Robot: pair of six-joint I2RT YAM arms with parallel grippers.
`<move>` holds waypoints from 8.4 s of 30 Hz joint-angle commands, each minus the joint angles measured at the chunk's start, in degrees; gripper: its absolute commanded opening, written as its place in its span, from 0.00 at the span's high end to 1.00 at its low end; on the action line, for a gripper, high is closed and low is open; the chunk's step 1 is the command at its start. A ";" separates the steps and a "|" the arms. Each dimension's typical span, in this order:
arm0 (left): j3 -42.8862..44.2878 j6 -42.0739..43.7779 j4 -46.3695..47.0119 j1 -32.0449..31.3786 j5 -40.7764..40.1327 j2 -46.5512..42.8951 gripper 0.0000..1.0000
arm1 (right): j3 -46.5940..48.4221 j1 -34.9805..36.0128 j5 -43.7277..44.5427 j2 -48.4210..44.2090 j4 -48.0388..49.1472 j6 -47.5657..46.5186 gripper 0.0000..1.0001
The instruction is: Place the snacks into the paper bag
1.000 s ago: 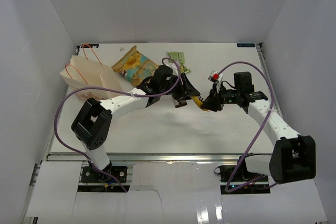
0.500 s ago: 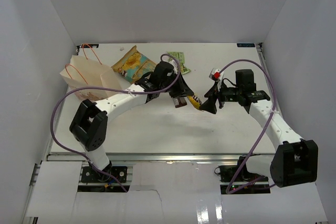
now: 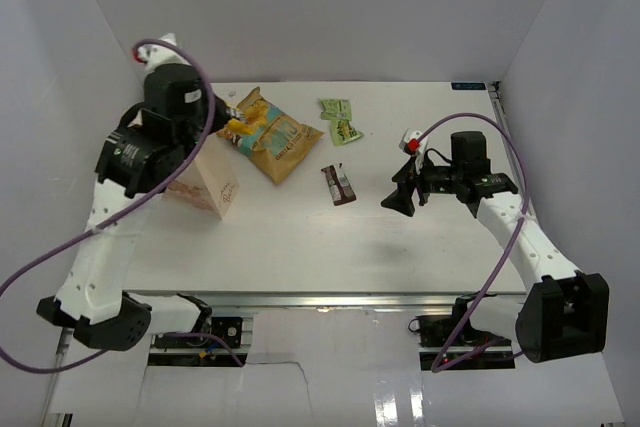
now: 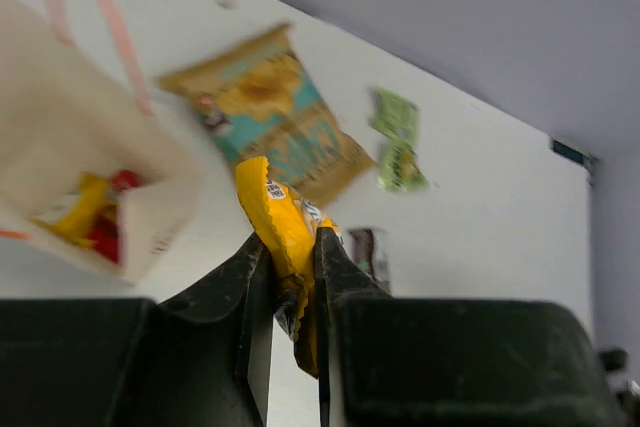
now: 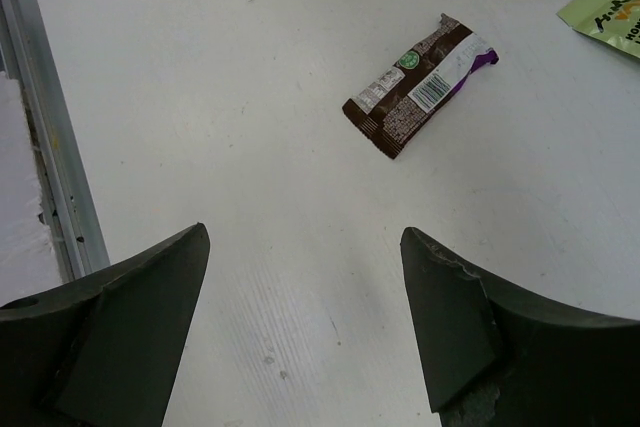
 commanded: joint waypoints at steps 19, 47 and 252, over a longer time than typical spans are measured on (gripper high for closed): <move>-0.22 18.76 -3.55 19.03 -15.56 7.39 0.95 | 0.06 0.49 1.03 1.01 0.53 -0.96 0.17; -37.55 -5.75 29.05 20.44 48.68 -22.57 0.08 | 33.19 23.43 44.71 48.37 2.30 33.23 0.25; -12.28 4.24 -7.49 4.87 -0.35 -9.31 1.00 | 14.39 6.99 1.03 14.90 13.19 24.36 0.21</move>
